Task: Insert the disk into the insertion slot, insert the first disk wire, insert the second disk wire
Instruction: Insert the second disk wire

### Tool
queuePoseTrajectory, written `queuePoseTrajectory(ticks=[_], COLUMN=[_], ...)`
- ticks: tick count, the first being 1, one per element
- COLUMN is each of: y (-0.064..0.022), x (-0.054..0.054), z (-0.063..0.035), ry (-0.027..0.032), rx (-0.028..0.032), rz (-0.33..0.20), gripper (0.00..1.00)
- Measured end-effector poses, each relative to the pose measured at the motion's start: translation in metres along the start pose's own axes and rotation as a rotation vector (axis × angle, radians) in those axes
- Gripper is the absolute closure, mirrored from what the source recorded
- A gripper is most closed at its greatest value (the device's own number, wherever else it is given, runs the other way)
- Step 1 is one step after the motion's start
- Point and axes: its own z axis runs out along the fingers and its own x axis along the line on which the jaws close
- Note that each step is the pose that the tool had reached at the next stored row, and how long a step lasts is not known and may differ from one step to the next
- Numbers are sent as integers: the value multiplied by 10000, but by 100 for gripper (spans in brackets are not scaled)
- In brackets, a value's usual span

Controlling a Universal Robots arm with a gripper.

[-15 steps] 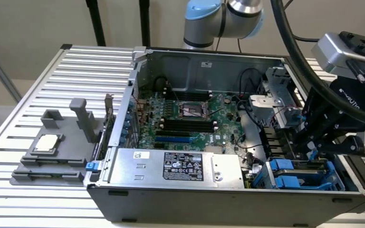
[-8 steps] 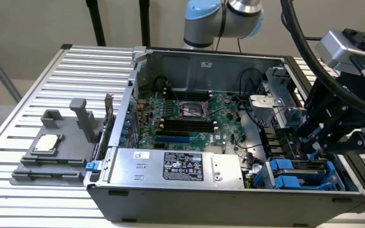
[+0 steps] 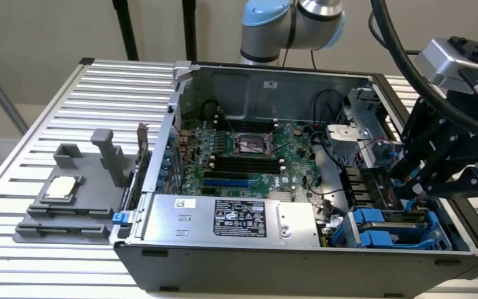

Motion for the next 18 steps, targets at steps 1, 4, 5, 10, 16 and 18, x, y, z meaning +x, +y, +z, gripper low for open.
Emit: queuePoseTrajectory(ticks=[1, 4, 5, 10, 16, 18], y=[-1, -9, -13, -33, -47, -48], x=[-2, -18, -26, -57, -66, -66], z=[5, 31, 39, 59, 73, 76], ry=[41, 124, 148, 289, 409, 413], rx=[3, 9, 11, 21, 29, 30], rz=[7, 18, 21, 42, 61, 61], gripper=[62, 62, 62, 64, 73, 80])
